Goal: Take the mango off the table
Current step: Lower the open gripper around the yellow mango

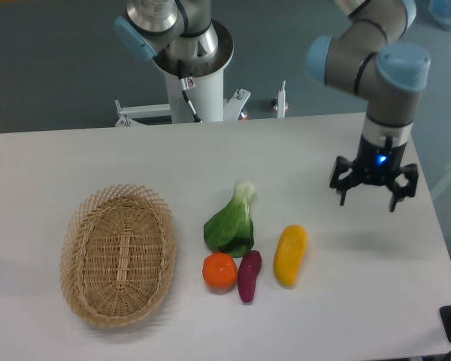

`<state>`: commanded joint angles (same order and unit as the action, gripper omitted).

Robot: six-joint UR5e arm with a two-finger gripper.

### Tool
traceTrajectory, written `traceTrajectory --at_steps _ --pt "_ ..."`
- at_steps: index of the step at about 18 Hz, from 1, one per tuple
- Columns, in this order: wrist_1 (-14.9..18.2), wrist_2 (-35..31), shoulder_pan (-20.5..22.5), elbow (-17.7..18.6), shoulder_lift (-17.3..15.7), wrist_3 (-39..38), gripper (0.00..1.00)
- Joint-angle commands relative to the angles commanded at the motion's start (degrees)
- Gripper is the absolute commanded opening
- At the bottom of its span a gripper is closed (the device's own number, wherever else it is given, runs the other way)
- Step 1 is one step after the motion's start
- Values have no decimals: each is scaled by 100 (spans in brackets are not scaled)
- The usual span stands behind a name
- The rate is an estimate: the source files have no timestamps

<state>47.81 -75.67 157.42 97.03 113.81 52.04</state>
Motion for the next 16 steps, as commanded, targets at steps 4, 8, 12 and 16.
traceTrajectory --at_steps 4,8,12,16 --pt "-26 -61 -255 26 177 -133 100" --pt "-26 -343 -432 132 247 -150 100" --pt "-44 -334 -502 193 274 -150 100" --pt "-61 -343 -687 281 327 -142 100"
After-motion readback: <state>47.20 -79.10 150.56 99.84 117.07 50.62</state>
